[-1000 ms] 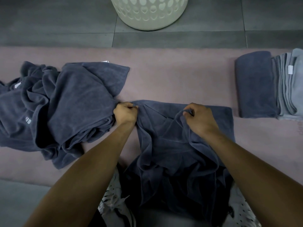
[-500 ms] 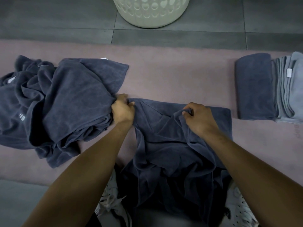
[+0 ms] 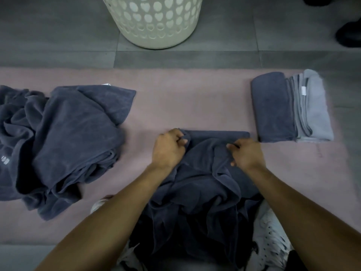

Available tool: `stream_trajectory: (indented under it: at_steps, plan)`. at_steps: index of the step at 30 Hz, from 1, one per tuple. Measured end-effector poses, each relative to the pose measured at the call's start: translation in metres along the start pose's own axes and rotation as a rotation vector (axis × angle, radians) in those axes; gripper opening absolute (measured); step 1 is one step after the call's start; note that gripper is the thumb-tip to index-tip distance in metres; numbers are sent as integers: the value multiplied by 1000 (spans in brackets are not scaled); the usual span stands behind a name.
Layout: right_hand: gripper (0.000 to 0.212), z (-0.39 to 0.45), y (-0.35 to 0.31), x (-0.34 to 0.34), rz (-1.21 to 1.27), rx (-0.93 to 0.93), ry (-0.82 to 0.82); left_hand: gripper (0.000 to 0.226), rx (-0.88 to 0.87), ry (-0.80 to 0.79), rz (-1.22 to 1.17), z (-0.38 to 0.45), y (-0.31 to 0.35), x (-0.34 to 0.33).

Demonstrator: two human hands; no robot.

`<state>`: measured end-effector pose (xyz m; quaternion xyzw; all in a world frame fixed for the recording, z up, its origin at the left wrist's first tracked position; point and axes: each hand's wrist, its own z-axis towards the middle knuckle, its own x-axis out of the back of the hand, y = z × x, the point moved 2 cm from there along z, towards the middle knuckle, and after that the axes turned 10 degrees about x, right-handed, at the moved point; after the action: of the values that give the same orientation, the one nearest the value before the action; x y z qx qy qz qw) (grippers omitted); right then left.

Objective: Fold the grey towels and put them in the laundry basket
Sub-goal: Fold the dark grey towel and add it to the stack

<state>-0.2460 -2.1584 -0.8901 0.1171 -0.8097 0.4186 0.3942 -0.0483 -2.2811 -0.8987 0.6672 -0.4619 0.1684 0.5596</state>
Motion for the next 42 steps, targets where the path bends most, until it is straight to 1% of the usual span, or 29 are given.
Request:
stream_trajectory:
  at_steps: [2, 4, 9, 12, 15, 18, 23, 28, 32, 36, 42]
  plan:
    - [29, 5, 13, 9, 22, -10, 68, 11, -70, -41, 16, -7, 16, -18]
    - [27, 13, 20, 15, 65, -20, 98, 13, -87, -76, 6, -10, 25, -33]
    - [20, 34, 33, 25, -39, -11, 73, 11, -43, -77, -46, -8, 26, -58]
    - [18, 47, 39, 25, -52, -43, 102, 9, -12, -65, -92, -6, 28, -63]
    - [16, 56, 47, 19, -100, -93, 96, 7, 12, -70, -105, -3, 31, -66]
    - [18, 60, 54, 12, -122, -129, 128, 8, 14, -56, -100, -2, 33, -68]
    - [19, 56, 51, -3, -167, -60, 232, 19, 25, -32, -89, -6, 31, -72]
    - [17, 55, 52, -4, -119, -50, 293, 16, 59, -27, -145, -7, 28, -73]
    - [17, 61, 50, -5, -176, -77, 250, 14, 63, -31, -197, -8, 26, -72]
    - [31, 68, 46, -2, -251, -155, 185, 13, 72, -22, -197, -9, 29, -71]
    - [39, 73, 38, -3, -309, -242, 67, 10, 77, -30, -228, -14, 28, -70]
